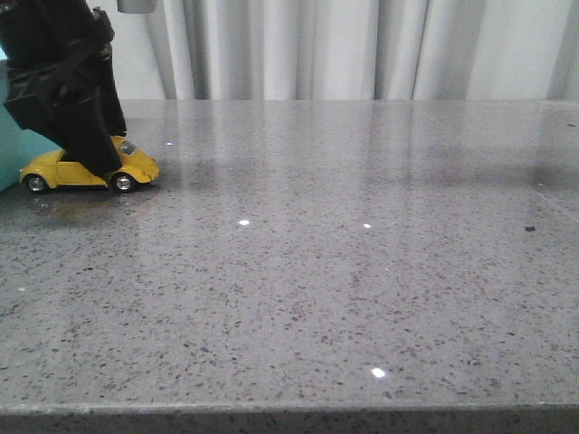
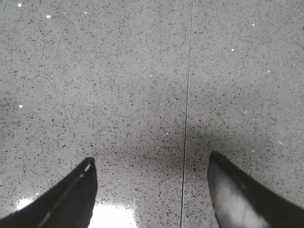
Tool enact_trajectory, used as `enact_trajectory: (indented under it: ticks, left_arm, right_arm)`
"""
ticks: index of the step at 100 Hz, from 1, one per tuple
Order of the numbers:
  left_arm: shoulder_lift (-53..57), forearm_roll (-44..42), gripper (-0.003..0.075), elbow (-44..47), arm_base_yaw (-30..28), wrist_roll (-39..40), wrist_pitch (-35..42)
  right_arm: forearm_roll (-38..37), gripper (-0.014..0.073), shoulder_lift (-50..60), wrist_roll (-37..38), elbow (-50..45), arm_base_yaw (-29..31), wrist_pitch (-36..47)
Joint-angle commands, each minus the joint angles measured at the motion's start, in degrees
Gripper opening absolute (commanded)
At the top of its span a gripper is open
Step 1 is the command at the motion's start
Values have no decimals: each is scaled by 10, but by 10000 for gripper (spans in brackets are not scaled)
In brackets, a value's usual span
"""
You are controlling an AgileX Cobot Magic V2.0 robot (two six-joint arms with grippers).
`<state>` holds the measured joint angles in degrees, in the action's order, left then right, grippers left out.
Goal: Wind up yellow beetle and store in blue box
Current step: 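Lower the left gripper onto the yellow car and close on it, then lift the car with the left gripper and carry it over the box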
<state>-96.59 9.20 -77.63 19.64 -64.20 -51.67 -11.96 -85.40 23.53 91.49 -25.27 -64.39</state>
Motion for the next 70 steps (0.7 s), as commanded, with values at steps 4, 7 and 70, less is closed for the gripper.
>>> enact_trajectory:
  ticks: [4, 7, 70]
  left_arm:
    - [23, 8, 311, -18, 3, 1, 12]
    - [23, 8, 281, -18, 3, 1, 9]
    - [30, 10, 95, -107, 3, 60, 0]
  right_arm:
    - [-13, 498, 25, -6, 14, 0, 29]
    - [-13, 498, 25, -6, 14, 0, 29]
    - [-13, 498, 25, -6, 14, 0, 27]
